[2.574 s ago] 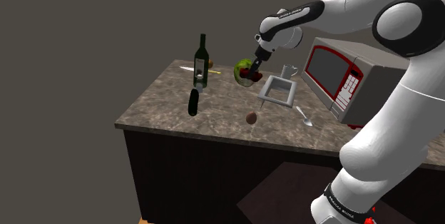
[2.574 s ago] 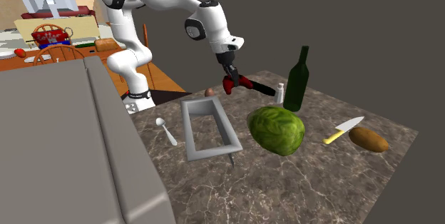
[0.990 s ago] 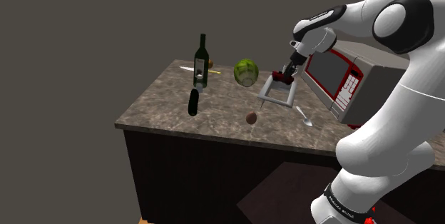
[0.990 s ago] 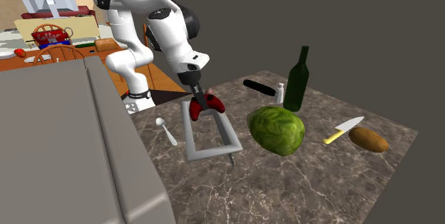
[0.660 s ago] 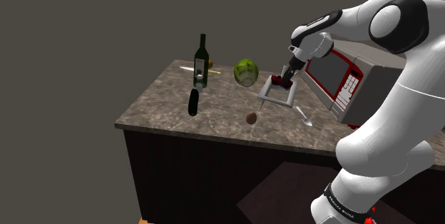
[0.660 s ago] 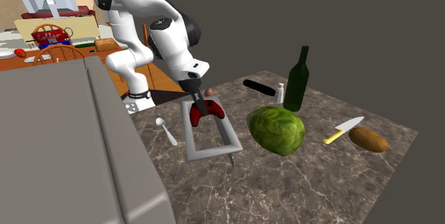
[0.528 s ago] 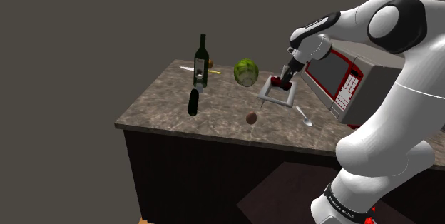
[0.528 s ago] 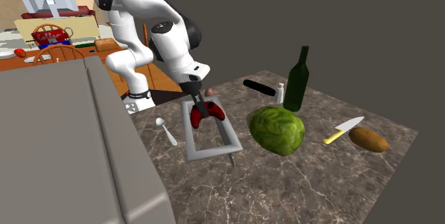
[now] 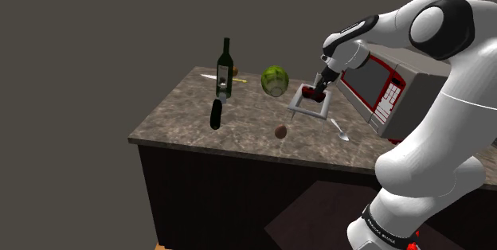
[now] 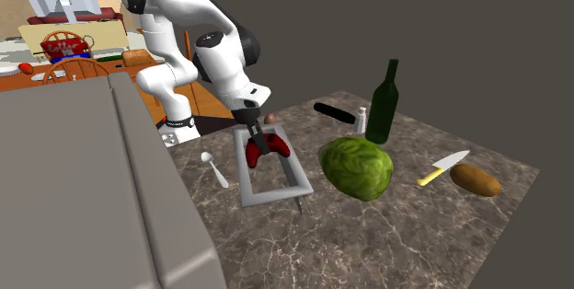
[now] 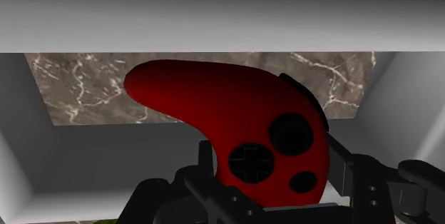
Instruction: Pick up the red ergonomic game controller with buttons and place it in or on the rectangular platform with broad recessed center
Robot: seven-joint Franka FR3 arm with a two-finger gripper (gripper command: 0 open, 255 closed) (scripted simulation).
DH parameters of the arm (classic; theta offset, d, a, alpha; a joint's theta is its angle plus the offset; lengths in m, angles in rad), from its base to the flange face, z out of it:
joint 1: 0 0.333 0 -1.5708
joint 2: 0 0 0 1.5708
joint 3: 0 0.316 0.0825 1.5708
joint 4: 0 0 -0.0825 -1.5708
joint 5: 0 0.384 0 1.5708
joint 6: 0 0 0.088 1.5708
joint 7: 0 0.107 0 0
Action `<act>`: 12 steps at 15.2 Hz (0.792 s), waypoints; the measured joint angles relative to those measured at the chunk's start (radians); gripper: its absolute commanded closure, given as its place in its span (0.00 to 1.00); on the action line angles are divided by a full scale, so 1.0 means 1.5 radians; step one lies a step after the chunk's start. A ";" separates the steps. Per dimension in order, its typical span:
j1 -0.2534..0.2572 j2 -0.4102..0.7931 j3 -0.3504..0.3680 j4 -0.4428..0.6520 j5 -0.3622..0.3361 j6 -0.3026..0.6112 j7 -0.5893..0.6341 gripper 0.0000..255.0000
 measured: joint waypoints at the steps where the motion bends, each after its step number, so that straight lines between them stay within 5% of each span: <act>1: 0.000 0.000 0.000 0.000 0.000 0.000 0.000 0.00; 6: 0.000 0.000 0.000 0.000 0.000 0.000 0.000 0.00; 12: -0.009 -0.041 -0.010 0.028 -0.023 -0.069 0.015 0.00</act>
